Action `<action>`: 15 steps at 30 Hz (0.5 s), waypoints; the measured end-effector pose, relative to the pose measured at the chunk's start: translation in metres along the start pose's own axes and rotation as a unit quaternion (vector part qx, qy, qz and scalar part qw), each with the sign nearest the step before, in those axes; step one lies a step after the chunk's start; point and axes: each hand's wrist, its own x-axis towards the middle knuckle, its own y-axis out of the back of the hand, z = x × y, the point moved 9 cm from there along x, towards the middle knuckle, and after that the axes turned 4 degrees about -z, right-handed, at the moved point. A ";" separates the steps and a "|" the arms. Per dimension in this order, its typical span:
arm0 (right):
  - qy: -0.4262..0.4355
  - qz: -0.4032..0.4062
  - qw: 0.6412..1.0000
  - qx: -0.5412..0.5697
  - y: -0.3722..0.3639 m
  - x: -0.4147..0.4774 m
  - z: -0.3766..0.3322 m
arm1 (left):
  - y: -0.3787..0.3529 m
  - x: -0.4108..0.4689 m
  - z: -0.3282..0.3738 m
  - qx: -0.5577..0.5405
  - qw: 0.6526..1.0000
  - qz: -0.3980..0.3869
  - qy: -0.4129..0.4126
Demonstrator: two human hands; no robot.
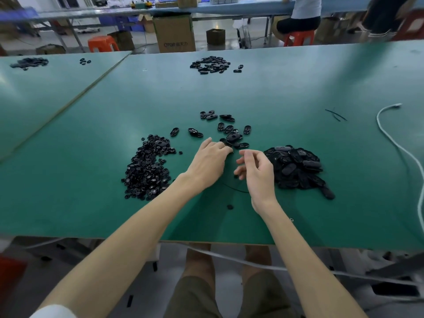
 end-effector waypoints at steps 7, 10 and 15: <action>-0.007 0.002 1.000 -0.007 0.000 0.000 0.001 | 0.004 -0.016 0.000 -0.064 0.998 -0.013 -0.016; -0.010 -0.001 1.000 -0.011 0.000 0.000 0.001 | 0.009 -0.016 0.000 -0.095 0.995 -0.019 -0.008; -0.009 -0.005 1.000 -0.014 -0.001 0.000 0.000 | 0.009 -0.020 0.002 -0.086 0.996 -0.010 -0.001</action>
